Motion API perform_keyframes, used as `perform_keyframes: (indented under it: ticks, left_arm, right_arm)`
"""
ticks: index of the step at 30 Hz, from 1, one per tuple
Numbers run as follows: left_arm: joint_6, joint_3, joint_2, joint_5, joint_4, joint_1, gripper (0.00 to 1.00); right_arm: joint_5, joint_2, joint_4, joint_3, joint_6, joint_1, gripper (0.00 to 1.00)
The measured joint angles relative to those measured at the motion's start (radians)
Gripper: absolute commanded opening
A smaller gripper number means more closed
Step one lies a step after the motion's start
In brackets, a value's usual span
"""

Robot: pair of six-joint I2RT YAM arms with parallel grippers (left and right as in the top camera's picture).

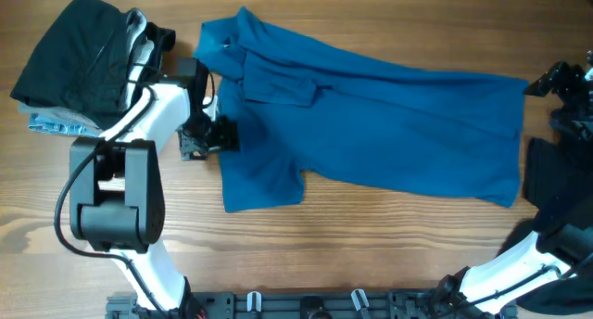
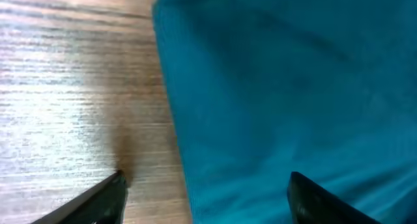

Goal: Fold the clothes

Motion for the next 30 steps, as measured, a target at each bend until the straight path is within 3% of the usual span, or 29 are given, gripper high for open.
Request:
perform_keyframes:
  ticks: [2,4,6,7,13,19,24,26,27,30]
  left_arm:
    - [0.003,-0.042,-0.024,-0.008,0.051,-0.005,0.52]
    - [0.008,-0.094,-0.053,-0.012,0.108,-0.005,0.28]
    - [0.006,-0.133,-0.074,-0.012,0.145,-0.004,0.09]
    - [0.009,-0.151,-0.081,-0.01,0.15,-0.004,0.04]
    - [0.011,-0.164,-0.079,-0.008,-0.001,0.002,0.04]
    - [-0.002,-0.192,-0.052,-0.045,-0.183,0.159,0.04]
    - [0.031,-0.201,-0.05,0.087,-0.157,0.237,0.36]
    - [0.056,-0.198,-0.068,0.182,-0.085,0.224,0.53]
    - [0.07,-0.193,-0.08,0.221,-0.014,0.194,0.68]
    - [0.08,-0.178,-0.095,0.247,0.064,0.111,0.78]
  right_arm:
    - [0.0,0.0,-0.004,0.0,-0.008,0.0,0.85]
    - [0.0,0.0,-0.005,0.0,-0.022,0.0,0.85]
    - [0.0,0.0,-0.008,0.0,-0.026,0.0,0.84]
    - [0.0,0.0,-0.008,0.0,-0.026,0.0,0.84]
    - [0.0,0.0,-0.015,0.0,-0.026,0.0,0.83]
    - [0.014,-0.002,-0.03,-0.036,-0.026,0.0,0.83]
    - [0.034,-0.001,0.071,-0.209,-0.013,0.0,0.85]
    - [0.037,-0.001,0.11,-0.258,0.006,0.0,0.84]
    - [0.037,-0.001,0.114,-0.276,0.013,0.0,0.85]
    - [0.037,-0.001,0.115,-0.286,0.021,0.0,0.85]
